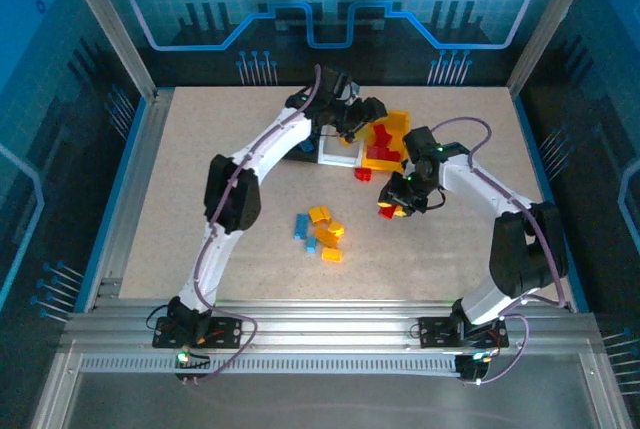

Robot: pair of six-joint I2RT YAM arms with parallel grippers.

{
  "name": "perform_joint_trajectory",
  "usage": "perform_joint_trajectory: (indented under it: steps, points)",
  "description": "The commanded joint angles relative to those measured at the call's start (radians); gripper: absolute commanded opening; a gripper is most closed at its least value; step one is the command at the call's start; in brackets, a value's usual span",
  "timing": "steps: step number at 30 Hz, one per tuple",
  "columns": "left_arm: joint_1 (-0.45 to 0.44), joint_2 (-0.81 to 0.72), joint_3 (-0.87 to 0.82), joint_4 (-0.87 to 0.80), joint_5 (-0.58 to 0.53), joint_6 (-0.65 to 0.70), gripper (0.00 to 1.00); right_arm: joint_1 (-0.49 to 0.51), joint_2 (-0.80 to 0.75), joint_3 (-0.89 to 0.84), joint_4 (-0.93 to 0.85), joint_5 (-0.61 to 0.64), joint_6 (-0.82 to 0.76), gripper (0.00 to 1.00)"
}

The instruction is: Sort the legos into containers by color

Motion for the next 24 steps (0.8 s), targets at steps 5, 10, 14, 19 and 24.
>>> perform_joint_trajectory:
  steps: [5,10,14,19,24]
  points:
    - [0.032,-0.269,-0.132,-0.154,-0.098,0.231,0.76,-0.014,-0.144,0.073,-0.086,0.029,0.034,0.26]
    - [0.032,-0.364,-0.251,-0.186,-0.084,0.270,0.81,-0.037,-0.164,0.166,-0.157,0.078,0.000,0.26]
    - [0.032,-0.442,-0.358,-0.208,-0.079,0.291,0.91,-0.084,-0.158,0.254,-0.188,0.082,-0.019,0.26]
    - [0.031,-0.542,-0.482,-0.219,-0.114,0.312,0.99,-0.159,-0.107,0.378,-0.202,0.046,-0.062,0.26]
    - [0.031,-0.654,-0.604,-0.208,-0.154,0.285,0.99,-0.214,0.001,0.532,-0.221,0.025,-0.113,0.26]
